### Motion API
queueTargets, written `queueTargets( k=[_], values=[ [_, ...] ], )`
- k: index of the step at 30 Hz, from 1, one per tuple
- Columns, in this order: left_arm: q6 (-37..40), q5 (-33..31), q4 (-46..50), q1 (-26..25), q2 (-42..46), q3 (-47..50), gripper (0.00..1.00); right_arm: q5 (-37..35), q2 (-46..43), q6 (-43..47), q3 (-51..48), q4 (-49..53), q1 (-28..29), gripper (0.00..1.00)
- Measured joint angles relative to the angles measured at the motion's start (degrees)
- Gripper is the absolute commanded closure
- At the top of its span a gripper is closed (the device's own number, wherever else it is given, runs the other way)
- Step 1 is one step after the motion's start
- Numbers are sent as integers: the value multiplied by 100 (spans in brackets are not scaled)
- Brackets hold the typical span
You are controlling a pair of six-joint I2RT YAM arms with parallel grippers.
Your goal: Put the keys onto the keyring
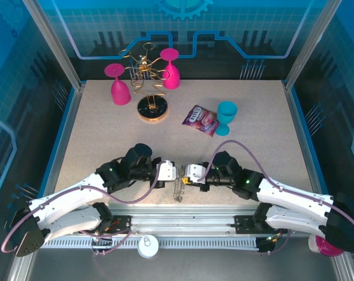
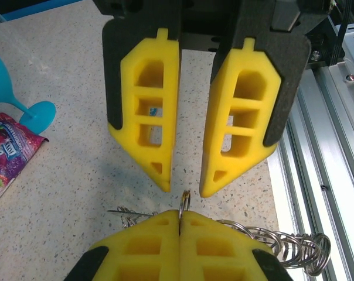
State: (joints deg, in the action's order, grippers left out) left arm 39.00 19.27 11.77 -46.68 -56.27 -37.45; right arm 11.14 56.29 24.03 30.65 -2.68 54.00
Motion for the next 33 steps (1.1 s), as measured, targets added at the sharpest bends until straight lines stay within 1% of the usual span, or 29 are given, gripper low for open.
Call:
queueTargets(
  k=[5, 9, 10, 14, 15, 16, 17, 19, 21, 26, 30, 33],
  values=[
    [-7, 0, -4, 0, -4, 0, 100, 81, 98, -44, 0, -299, 4, 85],
    [-7, -26, 4, 0, -4, 0, 100, 131, 144, -83, 0, -341, 4, 98],
    [-9, -44, 13, 0, -4, 0, 100, 131, 149, -94, 0, -343, 4, 100],
    [-31, -46, 20, 0, -4, 0, 100, 129, 149, -103, 0, -341, 4, 100],
    [-39, -48, 22, 0, -2, 0, 93, 129, 146, -103, 0, -339, 4, 100],
    [-46, -61, 22, 0, 9, 0, 76, 127, 142, -103, 0, -341, 4, 100],
    [-63, -74, 17, 0, 20, 0, 68, 136, 129, -103, -2, -345, 4, 100],
    [-160, -175, -24, 0, 129, 11, 59, 164, 39, -109, -42, -343, 4, 100],
    [-264, -219, -90, 0, 343, 98, 58, 214, -118, -162, -120, -387, -26, 100],
    [-566, -339, -304, 0, 975, 542, 61, 522, -516, -341, -358, -634, -136, 100],
    [-866, -269, -474, 0, 1010, 651, 64, 776, -575, -435, -450, -791, -157, 100],
    [-1062, -63, -660, 0, 951, 660, 65, 874, -573, -490, -459, -868, -157, 100]
  ],
)
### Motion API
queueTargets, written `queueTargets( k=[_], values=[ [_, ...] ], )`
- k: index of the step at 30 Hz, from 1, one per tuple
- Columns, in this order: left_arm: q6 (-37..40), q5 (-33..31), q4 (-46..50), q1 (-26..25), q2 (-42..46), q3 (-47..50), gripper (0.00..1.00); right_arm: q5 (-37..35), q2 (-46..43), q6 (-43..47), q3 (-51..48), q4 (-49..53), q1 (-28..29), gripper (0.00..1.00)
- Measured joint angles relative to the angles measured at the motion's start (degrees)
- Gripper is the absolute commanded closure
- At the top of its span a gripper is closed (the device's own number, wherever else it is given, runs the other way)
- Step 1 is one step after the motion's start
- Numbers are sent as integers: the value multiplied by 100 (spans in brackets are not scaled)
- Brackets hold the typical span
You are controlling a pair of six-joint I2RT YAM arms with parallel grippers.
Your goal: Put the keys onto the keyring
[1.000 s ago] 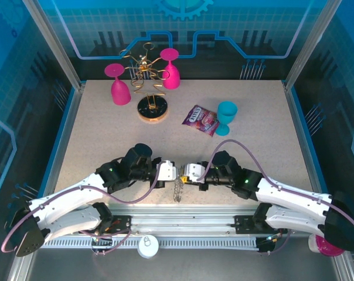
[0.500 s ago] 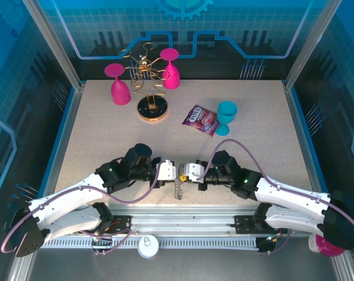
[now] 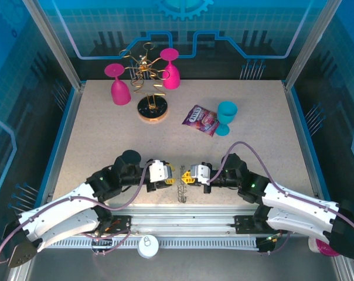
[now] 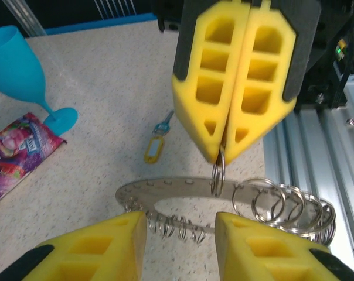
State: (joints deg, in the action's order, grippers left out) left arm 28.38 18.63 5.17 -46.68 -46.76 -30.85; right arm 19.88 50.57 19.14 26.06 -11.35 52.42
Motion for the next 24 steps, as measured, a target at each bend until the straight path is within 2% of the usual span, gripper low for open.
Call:
queueTargets(
  k=[5, 14, 18, 22, 24],
  values=[
    [-223, 411, -232, 0, -131, 33, 67, 33, 0, -85, 0, -160, 0, 100],
    [-345, 719, -433, 0, -234, 39, 86, 79, 31, -179, 0, -308, 0, 100],
    [-330, 719, -463, 0, -264, 39, 98, 142, 46, -205, -4, -304, 0, 100],
    [-295, 717, -461, 0, -269, 48, 100, 142, 44, -223, -4, -262, -7, 100],
    [-269, 717, -457, 0, -269, 52, 100, 127, 39, -203, -4, -205, -4, 82]
  ],
)
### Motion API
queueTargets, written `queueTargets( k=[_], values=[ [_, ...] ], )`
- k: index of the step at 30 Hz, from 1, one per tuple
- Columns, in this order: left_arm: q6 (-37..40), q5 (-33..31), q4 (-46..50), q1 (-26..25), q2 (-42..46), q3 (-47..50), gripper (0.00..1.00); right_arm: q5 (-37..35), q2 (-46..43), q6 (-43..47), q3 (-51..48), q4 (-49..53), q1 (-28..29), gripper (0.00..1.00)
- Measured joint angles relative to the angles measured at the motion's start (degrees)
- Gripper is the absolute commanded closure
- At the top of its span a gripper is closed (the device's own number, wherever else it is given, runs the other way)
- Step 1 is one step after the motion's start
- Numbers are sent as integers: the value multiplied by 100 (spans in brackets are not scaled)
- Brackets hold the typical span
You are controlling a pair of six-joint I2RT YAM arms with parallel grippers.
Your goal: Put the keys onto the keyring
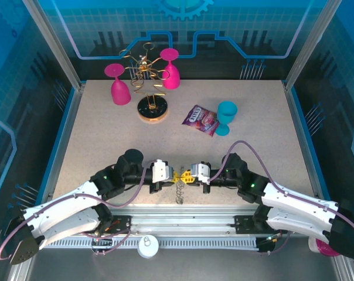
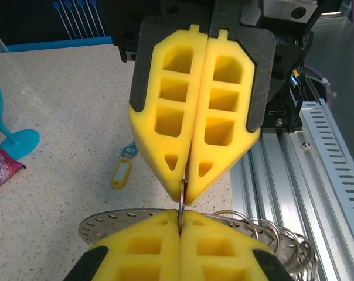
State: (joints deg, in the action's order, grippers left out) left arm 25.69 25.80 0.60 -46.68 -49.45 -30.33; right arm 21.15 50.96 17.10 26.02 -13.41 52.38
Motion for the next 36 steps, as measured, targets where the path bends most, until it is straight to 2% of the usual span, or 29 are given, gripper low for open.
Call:
queueTargets(
  k=[2, 9, 21, 31, 36],
  values=[
    [35, 0, 20, -2, -2, 2, 100, -94, -24, 111, 0, 116, 0, 79],
    [345, 2, 144, 0, -94, 2, 100, -337, -59, 505, 140, 820, 4, 78],
    [592, 2, 358, 0, -234, 0, 100, -184, 225, 570, 249, 828, 15, 82],
    [605, 81, 358, 0, -275, -7, 100, -17, 402, 566, 267, 693, 59, 80],
    [621, 105, 341, 0, -275, -7, 100, 39, 413, 566, 271, 632, 61, 84]
  ],
)
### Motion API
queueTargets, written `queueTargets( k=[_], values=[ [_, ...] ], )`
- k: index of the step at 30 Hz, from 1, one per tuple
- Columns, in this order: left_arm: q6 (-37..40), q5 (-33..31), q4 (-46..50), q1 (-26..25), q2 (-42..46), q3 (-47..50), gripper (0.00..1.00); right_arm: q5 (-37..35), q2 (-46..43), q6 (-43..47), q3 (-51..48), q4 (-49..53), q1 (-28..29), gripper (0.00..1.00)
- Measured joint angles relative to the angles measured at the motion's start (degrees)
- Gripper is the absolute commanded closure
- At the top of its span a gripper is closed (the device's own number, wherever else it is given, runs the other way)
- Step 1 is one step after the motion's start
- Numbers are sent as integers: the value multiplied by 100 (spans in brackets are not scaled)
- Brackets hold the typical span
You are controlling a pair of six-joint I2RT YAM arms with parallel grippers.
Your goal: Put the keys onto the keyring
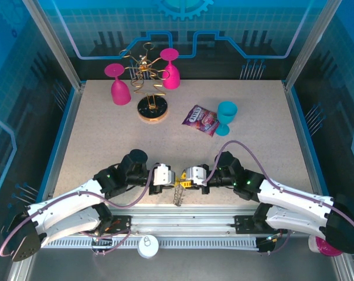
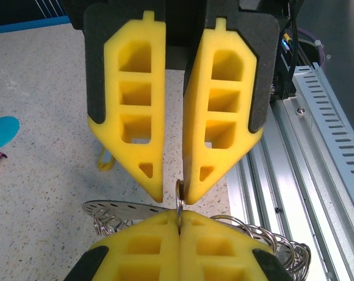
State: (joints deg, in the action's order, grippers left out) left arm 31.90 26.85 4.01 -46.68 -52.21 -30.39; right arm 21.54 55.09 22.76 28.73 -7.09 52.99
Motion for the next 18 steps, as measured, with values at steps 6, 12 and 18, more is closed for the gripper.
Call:
queueTargets(
  k=[6, 12, 18],
  values=[
    [-4, 48, -44, 0, 0, 0, 100, 22, 35, 0, 2, -57, 24, 86],
    [-7, 59, -35, 2, -7, 0, 96, 50, 48, -42, 2, -39, 24, 100],
    [-72, -26, -341, -7, 55, 2, 31, -608, -142, -101, 0, 9, 31, 100]
  ],
)
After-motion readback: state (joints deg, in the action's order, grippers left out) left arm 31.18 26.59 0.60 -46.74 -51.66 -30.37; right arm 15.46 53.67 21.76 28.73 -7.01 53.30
